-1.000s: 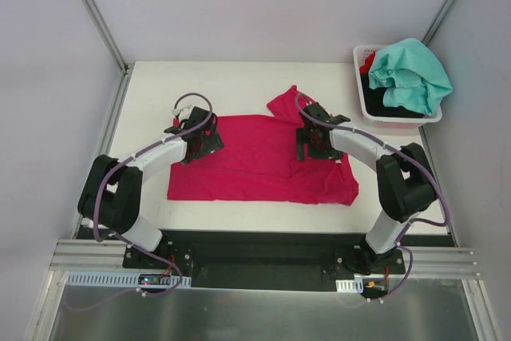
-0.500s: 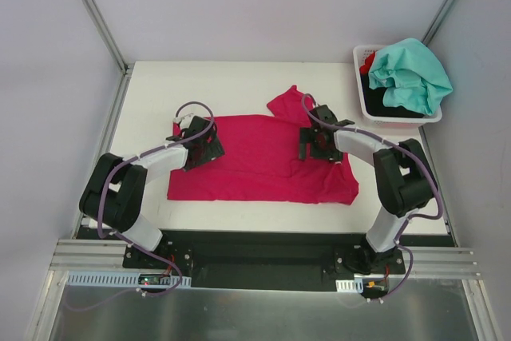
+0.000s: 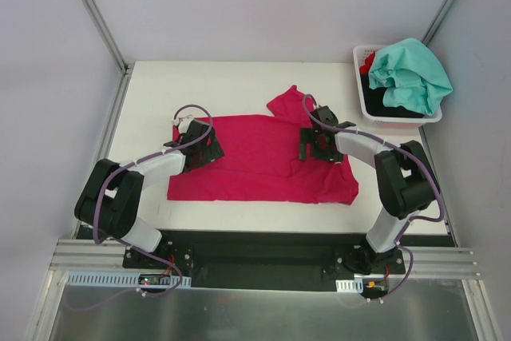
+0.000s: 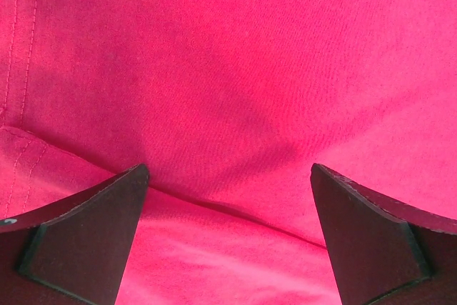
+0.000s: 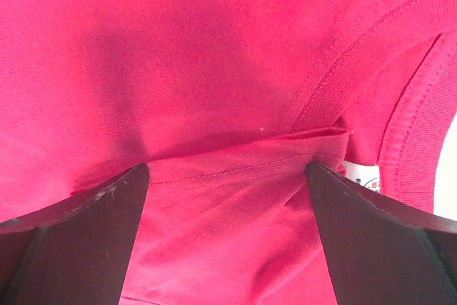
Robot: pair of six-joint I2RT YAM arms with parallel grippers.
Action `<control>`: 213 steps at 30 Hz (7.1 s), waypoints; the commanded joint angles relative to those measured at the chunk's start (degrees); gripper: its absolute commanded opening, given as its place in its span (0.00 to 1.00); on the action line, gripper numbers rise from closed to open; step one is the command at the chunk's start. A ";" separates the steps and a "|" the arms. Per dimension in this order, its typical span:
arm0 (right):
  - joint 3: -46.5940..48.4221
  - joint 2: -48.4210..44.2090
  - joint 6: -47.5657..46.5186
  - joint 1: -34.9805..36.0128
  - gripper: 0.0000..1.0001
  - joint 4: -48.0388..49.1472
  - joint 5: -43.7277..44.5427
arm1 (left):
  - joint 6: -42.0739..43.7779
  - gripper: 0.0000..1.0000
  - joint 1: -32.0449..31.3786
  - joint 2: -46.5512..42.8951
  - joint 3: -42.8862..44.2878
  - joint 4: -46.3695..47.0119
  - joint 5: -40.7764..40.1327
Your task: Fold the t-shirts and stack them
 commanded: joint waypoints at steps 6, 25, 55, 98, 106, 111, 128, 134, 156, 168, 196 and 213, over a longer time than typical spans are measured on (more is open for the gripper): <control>-4.33 -0.91 2.55 1.48 0.96 -2.05 -4.84 | 0.14 0.99 0.33 1.44 -1.63 -9.15 0.15; -19.79 -13.30 8.53 9.03 0.96 -2.23 -4.05 | -7.59 0.99 -6.61 -14.72 -11.82 -17.14 -1.17; 13.41 -12.17 -0.60 3.60 0.96 -16.65 -4.74 | 0.92 0.99 -3.55 -10.35 19.44 -26.56 -5.40; 69.67 41.45 -23.74 -14.60 0.96 -24.47 -46.86 | 7.61 0.99 2.70 16.11 40.56 -17.24 3.58; 67.23 42.07 -15.73 -14.69 0.97 -14.90 -45.01 | 7.34 0.99 2.61 16.29 39.77 -15.48 4.28; 70.11 43.82 -13.88 -14.78 0.96 -14.00 -46.59 | 7.52 0.99 2.61 16.29 39.68 -15.30 4.63; 63.88 43.12 -12.04 -14.87 0.81 -13.65 -48.08 | 6.64 0.99 2.61 15.15 37.57 -15.22 4.81; 63.17 43.03 -12.04 -14.95 0.71 -14.18 -48.44 | 6.64 0.99 2.70 14.27 36.78 -15.30 4.54; 65.63 42.95 -12.13 -15.48 0.25 -15.94 -48.26 | 2.24 0.99 20.63 12.07 28.69 -13.81 9.38; 65.28 42.77 -11.95 -15.83 0.06 -16.20 -47.38 | 0.32 0.99 25.37 11.90 26.41 -15.56 9.73; 64.14 41.10 -12.92 -15.74 0.01 -17.17 -47.56 | -3.11 0.70 28.10 14.44 24.55 -22.15 6.66; 61.41 38.82 -13.27 -15.83 0.01 -16.29 -47.56 | -2.41 0.47 29.24 23.58 31.59 -27.61 8.06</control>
